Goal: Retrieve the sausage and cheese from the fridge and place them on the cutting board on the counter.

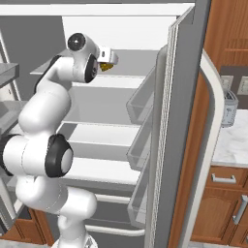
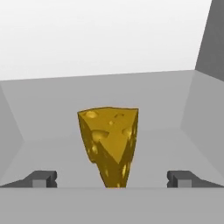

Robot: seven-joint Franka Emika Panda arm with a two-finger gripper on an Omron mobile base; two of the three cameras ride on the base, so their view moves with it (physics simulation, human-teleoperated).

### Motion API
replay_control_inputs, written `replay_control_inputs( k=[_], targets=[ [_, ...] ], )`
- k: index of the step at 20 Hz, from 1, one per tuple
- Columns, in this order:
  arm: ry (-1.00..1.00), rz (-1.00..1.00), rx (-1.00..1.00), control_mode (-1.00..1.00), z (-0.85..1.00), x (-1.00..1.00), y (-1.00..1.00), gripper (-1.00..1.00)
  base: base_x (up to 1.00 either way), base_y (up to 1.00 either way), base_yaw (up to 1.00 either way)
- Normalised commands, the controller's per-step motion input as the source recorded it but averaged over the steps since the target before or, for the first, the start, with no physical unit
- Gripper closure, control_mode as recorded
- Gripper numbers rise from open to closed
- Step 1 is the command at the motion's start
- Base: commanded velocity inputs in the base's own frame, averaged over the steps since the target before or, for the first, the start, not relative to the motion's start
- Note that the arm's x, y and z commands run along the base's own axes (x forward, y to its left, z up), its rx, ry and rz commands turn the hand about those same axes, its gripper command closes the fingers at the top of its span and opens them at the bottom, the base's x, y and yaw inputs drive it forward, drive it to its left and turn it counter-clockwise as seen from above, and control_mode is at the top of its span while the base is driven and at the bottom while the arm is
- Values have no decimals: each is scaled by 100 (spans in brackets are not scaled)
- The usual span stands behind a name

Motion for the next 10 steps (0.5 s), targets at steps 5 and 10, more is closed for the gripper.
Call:
replay_control_inputs(
  k=[5, 10],
  targets=[
    [0, 0, 0, -100, 0, 30, 0, -100, 0, 0, 0],
    [0, 0, 0, -100, 1, 22, 0, -100, 0, 0, 0]
  ],
)
